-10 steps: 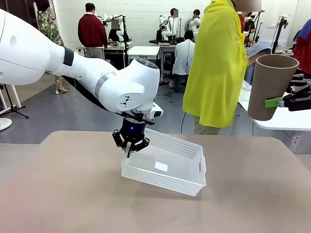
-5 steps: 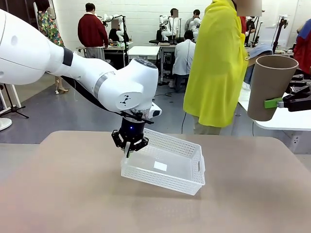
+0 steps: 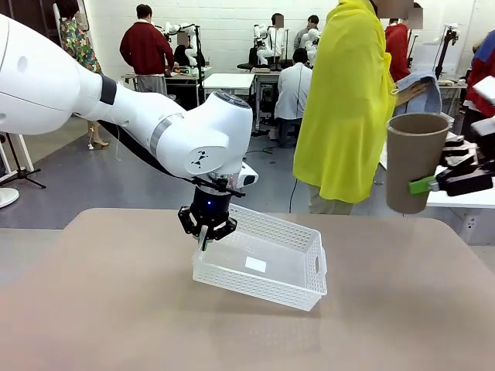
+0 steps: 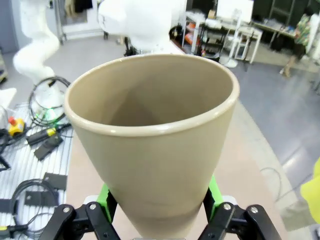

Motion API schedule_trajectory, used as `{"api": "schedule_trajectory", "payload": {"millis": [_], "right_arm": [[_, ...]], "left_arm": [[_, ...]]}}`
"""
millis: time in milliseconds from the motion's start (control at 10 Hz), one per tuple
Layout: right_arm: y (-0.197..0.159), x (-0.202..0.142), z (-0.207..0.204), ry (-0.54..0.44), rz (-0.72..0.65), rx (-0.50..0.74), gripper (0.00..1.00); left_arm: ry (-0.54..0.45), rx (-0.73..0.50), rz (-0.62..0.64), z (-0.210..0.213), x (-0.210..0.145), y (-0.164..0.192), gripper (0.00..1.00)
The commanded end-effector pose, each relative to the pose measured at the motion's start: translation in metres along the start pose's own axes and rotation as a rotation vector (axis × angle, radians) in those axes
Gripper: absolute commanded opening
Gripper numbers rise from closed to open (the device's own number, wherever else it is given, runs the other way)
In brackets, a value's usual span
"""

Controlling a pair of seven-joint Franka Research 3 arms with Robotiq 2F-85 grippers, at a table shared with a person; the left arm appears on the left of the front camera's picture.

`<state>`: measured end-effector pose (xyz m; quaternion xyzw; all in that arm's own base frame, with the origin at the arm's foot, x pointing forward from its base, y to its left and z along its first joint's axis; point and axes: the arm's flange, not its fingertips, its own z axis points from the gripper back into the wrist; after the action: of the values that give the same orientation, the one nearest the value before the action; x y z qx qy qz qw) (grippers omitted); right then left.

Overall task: Clean and organize the cups into the basket.
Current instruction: Pick up the Organizing basket and move it to the center of the table, then pick up the Reusable plastic cup from the right side of the table and place it inside the Organizing basket.

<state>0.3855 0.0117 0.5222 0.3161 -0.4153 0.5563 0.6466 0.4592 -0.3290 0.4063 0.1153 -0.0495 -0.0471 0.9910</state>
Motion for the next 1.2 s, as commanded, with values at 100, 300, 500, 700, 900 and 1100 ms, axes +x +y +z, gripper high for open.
{"api": "schedule_trajectory", "payload": {"millis": [100, 300, 500, 700, 900, 1100], "right_arm": [[-0.016, 0.029, -0.063, 0.248, -0.086, 0.053, 0.82], [-0.023, 0.039, -0.112, 0.390, -0.112, 0.094, 0.82], [-0.035, 0.040, -0.158, 0.473, -0.129, 0.126, 0.82], [-0.044, 0.030, -0.204, 0.535, -0.144, 0.187, 0.82], [-0.047, 0.014, -0.243, 0.614, -0.151, 0.245, 0.82], [-0.044, 0.005, -0.263, 0.578, -0.150, 0.321, 0.82]], "left_arm": [[-0.007, 0.009, -0.010, -0.001, -0.003, -0.002, 0.00], [-0.007, 0.009, -0.010, -0.001, -0.003, -0.002, 0.00], [-0.007, 0.009, -0.010, -0.001, -0.003, -0.002, 0.00], [-0.007, 0.009, -0.010, -0.001, -0.003, -0.002, 0.00], [-0.007, 0.009, -0.010, -0.001, -0.003, -0.002, 0.00], [-0.007, 0.009, -0.010, -0.001, -0.003, -0.002, 0.00]]}}
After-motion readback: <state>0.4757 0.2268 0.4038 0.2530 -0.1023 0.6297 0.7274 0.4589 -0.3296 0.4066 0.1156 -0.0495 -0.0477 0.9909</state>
